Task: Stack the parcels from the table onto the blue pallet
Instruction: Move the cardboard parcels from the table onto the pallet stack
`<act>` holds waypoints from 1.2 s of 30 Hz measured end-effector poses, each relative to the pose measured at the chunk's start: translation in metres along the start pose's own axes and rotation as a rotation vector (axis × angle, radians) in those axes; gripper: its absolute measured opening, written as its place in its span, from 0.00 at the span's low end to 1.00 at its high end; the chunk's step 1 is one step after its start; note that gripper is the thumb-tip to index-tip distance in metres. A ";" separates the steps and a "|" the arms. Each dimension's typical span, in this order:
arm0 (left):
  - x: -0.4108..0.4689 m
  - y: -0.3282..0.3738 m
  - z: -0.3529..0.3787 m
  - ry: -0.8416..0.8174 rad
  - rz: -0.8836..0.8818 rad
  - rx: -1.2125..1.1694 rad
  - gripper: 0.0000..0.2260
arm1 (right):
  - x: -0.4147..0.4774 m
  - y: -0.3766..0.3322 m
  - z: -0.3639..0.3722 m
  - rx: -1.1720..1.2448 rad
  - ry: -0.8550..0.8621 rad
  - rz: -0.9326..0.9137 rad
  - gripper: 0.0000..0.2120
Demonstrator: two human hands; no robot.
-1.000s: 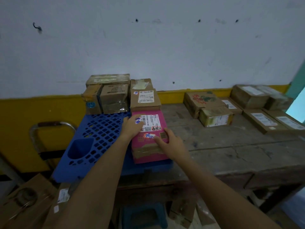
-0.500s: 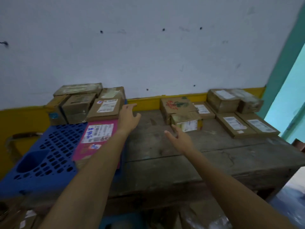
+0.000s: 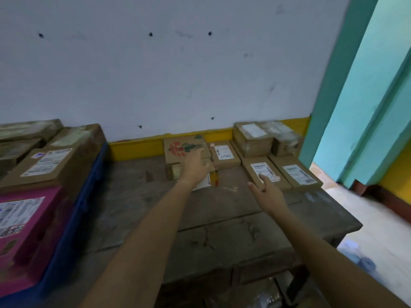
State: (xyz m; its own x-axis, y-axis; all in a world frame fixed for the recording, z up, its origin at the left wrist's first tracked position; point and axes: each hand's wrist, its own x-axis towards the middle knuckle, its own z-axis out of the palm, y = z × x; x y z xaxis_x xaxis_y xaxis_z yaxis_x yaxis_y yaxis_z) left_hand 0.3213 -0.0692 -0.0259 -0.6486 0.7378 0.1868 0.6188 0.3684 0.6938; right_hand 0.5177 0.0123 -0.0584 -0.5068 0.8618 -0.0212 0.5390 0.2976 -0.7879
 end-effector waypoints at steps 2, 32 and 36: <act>0.028 0.013 0.022 -0.018 0.031 -0.013 0.22 | 0.025 0.013 -0.010 0.030 0.020 0.027 0.31; 0.432 -0.005 0.243 -0.271 0.028 -0.071 0.22 | 0.358 0.060 0.040 0.377 0.296 0.178 0.40; 0.430 -0.012 0.245 -0.259 0.023 -0.121 0.19 | 0.361 0.056 0.046 0.393 0.307 0.175 0.40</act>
State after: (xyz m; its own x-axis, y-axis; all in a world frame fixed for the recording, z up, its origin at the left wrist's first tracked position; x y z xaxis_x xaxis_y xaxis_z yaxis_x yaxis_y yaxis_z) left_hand 0.1432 0.3821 -0.1239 -0.4906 0.8709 0.0303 0.5645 0.2912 0.7724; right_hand 0.3338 0.3212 -0.1381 -0.1801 0.9829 -0.0380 0.2753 0.0132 -0.9613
